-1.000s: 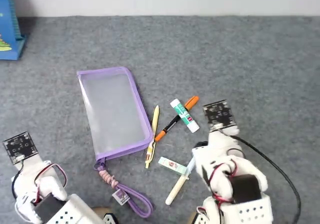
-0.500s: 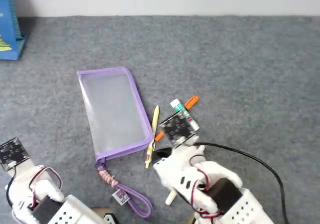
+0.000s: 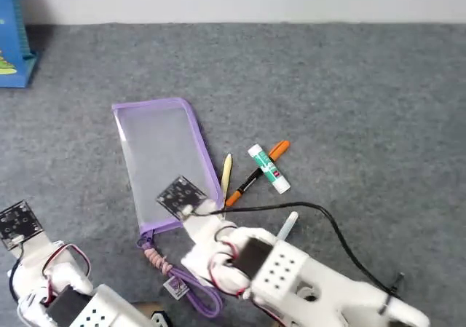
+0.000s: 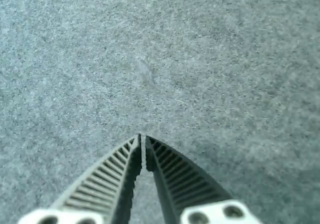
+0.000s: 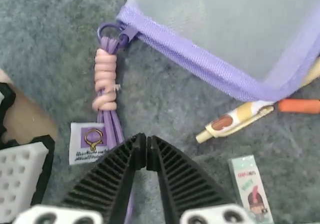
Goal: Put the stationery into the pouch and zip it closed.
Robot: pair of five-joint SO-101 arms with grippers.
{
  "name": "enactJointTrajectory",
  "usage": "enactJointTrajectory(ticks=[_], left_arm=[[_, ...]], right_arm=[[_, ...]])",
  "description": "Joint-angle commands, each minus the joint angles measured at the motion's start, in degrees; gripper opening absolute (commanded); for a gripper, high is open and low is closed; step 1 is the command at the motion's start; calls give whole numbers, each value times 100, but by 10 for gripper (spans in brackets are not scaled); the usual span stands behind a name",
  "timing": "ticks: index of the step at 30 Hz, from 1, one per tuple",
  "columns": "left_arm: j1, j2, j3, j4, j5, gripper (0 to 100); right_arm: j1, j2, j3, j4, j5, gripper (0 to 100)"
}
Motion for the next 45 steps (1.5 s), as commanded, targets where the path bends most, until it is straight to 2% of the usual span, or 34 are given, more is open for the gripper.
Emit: enactJointTrajectory(ticks=[1, 3, 15, 29, 31, 34, 39, 45], left_arm=[[-26, 44, -365, -132, 62, 13], [-26, 44, -365, -141, 62, 13], [-26, 44, -365, -149, 62, 13], [-26, 44, -365, -149, 62, 13], [-26, 44, -365, -149, 62, 13], [-26, 44, -321, -158, 53, 13], [-26, 44, -312, -158, 44, 13], [-26, 44, -312, -158, 44, 13]], right_arm=[[-75, 426, -695, -101, -53, 126], [-189, 585, -826, -101, -53, 159], [-989, 1349, -1178, -163, -589, 154], [-1042, 3020, -1187, -1182, -554, 149], [-1042, 3064, -1187, -1200, -554, 120], [-1015, 3020, -1187, -1174, -536, 10], [-804, 2967, -1187, -901, -325, 7], [-13, 2149, -1178, -418, 387, 8]])
